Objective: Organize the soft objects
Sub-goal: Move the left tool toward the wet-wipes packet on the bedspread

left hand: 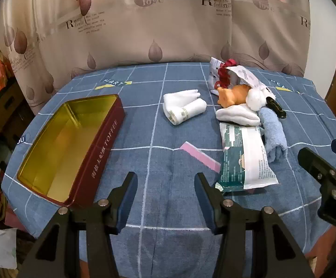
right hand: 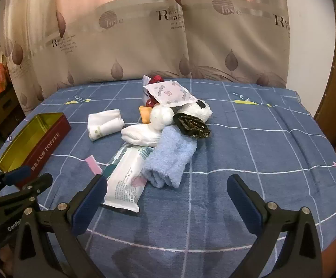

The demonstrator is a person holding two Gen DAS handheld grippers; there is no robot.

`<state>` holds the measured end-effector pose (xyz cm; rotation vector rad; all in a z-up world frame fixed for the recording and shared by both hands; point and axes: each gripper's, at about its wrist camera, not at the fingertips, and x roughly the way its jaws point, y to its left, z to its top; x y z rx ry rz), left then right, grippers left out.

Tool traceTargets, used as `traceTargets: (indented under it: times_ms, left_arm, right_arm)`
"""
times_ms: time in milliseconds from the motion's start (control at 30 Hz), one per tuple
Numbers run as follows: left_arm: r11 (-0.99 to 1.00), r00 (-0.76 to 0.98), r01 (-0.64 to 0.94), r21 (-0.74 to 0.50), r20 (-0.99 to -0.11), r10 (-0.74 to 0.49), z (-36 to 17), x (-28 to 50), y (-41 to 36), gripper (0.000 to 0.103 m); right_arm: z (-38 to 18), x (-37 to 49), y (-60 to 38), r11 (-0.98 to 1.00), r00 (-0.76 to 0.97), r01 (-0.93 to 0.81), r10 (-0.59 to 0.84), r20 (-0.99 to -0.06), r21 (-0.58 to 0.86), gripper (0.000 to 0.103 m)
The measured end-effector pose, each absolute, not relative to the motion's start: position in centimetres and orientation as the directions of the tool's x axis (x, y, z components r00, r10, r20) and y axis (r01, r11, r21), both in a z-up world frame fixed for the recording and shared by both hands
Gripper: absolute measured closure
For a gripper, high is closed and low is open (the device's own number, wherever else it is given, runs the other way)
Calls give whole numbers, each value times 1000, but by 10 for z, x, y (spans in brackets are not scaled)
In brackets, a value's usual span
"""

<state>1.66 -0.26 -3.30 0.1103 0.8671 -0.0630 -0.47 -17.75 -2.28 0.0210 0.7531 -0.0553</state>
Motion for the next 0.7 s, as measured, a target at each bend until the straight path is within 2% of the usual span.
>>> traceTargets:
  times_ms: [700]
  left_arm:
    - [992,648,103,73,-761,-12,-30,13,-2,51]
  right_arm:
    - [-21,-8,-176,998,732,58,-48,-680,-7,0]
